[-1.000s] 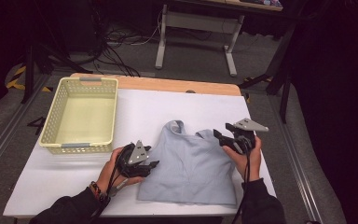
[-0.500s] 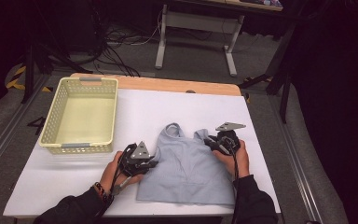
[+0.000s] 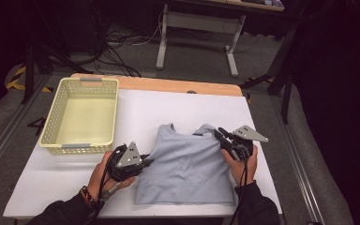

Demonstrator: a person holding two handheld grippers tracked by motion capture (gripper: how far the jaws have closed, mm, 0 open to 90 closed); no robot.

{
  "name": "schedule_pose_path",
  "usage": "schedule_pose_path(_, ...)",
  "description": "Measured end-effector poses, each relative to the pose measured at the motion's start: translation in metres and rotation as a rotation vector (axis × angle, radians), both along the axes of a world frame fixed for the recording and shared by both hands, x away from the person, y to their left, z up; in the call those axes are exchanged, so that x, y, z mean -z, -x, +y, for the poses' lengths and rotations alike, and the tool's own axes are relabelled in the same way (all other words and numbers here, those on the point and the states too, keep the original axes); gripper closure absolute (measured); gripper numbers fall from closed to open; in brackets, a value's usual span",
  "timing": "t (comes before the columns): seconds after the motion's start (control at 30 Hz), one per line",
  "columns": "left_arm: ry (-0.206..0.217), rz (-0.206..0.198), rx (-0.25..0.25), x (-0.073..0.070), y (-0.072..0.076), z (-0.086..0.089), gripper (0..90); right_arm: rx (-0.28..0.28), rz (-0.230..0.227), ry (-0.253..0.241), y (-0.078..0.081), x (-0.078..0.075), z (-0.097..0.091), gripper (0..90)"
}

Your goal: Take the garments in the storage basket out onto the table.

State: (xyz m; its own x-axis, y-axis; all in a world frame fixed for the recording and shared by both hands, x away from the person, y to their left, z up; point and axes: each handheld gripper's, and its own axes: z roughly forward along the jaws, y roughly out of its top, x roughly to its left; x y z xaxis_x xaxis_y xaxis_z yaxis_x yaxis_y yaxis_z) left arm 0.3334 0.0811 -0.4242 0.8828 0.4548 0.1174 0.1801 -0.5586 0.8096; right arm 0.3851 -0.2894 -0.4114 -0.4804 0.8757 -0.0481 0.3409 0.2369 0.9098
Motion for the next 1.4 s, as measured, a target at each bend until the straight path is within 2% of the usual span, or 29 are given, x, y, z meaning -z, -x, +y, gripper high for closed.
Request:
schedule_pose_path(0.03,-0.007,0.002,0.005,0.001,0.001,-0.001,80.2,0.0,0.0,0.0,0.0,0.0,0.0,75.3)
schedule_pose_path(0.07,-0.034,-0.003,0.021,0.004,0.003,-0.003,80.2,0.0,0.032,0.034,-0.001,0.005,0.002,73.5)
schedule_pose_path(0.1,-0.048,0.001,0.032,0.006,0.003,-0.005,80.2,0.0,0.032,0.034,-0.001,0.005,0.002,73.5)
schedule_pose_path(0.17,-0.109,-0.005,0.053,0.011,0.006,-0.01,80.3,-0.018,0.076,0.066,-0.003,0.009,0.004,73.0)
schedule_pose_path(0.23,-0.144,0.019,0.081,0.017,0.007,-0.015,80.3,-0.027,0.114,0.095,-0.003,0.014,0.005,71.9)
schedule_pose_path(0.27,-0.148,0.022,0.081,0.02,0.007,-0.016,80.2,-0.029,0.132,0.115,-0.003,0.017,0.006,71.1)
schedule_pose_path(0.33,-0.186,0.039,0.076,0.028,0.006,-0.02,80.1,-0.027,0.152,0.15,-0.003,0.022,0.007,69.3)
schedule_pose_path(0.4,-0.201,0.044,0.074,0.032,0.005,-0.022,80.1,-0.036,0.179,0.168,-0.005,0.026,0.008,65.5)
schedule_pose_path(0.47,-0.197,0.056,0.074,0.036,0.002,-0.022,80.0,-0.033,0.2,0.168,-0.008,0.029,0.007,59.1)
schedule_pose_path(0.53,-0.185,0.067,0.077,0.037,-0.001,-0.02,80.2,-0.016,0.196,0.173,-0.01,0.029,0.008,52.8)
schedule_pose_path(0.6,-0.172,0.082,0.078,0.038,-0.003,-0.02,80.4,-0.009,0.177,0.178,-0.012,0.026,0.011,48.3)
schedule_pose_path(0.7,-0.164,0.087,0.082,0.039,-0.005,-0.02,80.6,-0.048,0.119,0.162,-0.015,0.013,0.019,44.3)
schedule_pose_path(0.8,-0.161,0.099,0.072,0.039,-0.004,-0.02,80.6,-0.067,0.106,0.16,-0.021,0.004,0.028,40.8)
schedule_pose_path(0.9,-0.161,0.095,0.075,0.04,-0.004,-0.02,80.7,-0.072,0.114,0.231,-0.034,-0.004,0.046,38.1)
schedule_pose_path(0.97,-0.162,0.093,0.076,0.04,-0.003,-0.02,80.7,-0.1,0.144,0.243,-0.039,-0.006,0.055,35.1)
schedule_pose_path(1.0,-0.161,0.093,0.076,0.04,-0.004,-0.02,80.6,-0.123,0.178,0.279,-0.045,-0.007,0.064,33.7)
schedule_pose_path(1.1,-0.157,0.094,0.078,0.04,-0.004,-0.019,80.3,-0.138,0.232,0.368,-0.055,-0.004,0.08,38.2)
schedule_pose_path(1.27,-0.161,0.085,0.076,0.04,-0.003,-0.02,80.0,-0.127,0.303,0.429,-0.076,0.012,0.09,39.4)
schedule_pose_path(1.33,-0.158,0.083,0.076,0.041,-0.003,-0.019,79.8,-0.123,0.311,0.451,-0.081,0.019,0.091,54.8)
schedule_pose_path(1.4,-0.15,0.083,0.076,0.041,-0.004,-0.02,79.5,-0.108,0.305,0.462,-0.083,0.022,0.091,64.0)
